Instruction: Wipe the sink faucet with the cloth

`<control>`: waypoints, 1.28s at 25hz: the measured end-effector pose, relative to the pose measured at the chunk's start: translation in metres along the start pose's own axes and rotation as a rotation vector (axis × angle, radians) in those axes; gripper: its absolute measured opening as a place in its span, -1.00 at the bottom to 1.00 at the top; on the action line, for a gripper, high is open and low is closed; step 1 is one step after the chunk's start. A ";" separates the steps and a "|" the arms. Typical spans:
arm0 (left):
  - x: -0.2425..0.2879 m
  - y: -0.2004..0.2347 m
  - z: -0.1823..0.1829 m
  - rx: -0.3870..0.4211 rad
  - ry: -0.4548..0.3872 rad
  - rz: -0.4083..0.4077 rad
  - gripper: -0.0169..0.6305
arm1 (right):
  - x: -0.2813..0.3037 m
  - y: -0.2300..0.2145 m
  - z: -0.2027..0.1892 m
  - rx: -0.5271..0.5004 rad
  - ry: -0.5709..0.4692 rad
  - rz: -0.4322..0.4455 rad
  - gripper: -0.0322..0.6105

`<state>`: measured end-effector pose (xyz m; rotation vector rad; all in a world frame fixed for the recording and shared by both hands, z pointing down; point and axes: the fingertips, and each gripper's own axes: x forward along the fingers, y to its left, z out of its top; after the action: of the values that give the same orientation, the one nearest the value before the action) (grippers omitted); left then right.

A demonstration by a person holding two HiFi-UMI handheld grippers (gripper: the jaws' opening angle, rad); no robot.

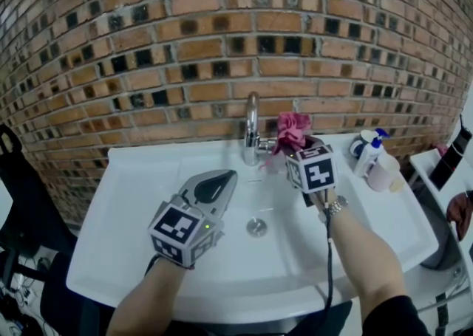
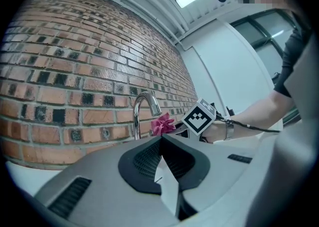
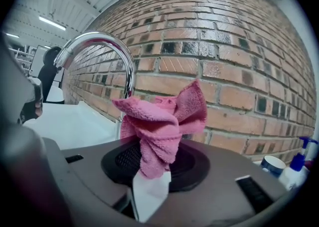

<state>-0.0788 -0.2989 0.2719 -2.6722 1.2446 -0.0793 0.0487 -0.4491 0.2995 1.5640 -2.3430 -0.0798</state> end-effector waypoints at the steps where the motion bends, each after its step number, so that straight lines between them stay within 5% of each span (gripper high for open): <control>1: 0.000 0.001 0.000 -0.004 -0.001 -0.001 -0.93 | -0.003 0.003 0.002 0.005 -0.004 0.005 -0.48; 12: -0.006 0.007 0.010 0.021 0.015 0.033 -0.93 | -0.069 0.039 0.028 0.014 -0.083 0.072 -0.48; 32: -0.079 -0.074 0.047 -0.012 -0.024 0.041 -0.93 | -0.200 0.108 0.029 0.032 -0.174 0.161 -0.48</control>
<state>-0.0682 -0.1852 0.2424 -2.6480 1.2963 -0.0332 0.0135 -0.2279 0.2489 1.4281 -2.6079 -0.1475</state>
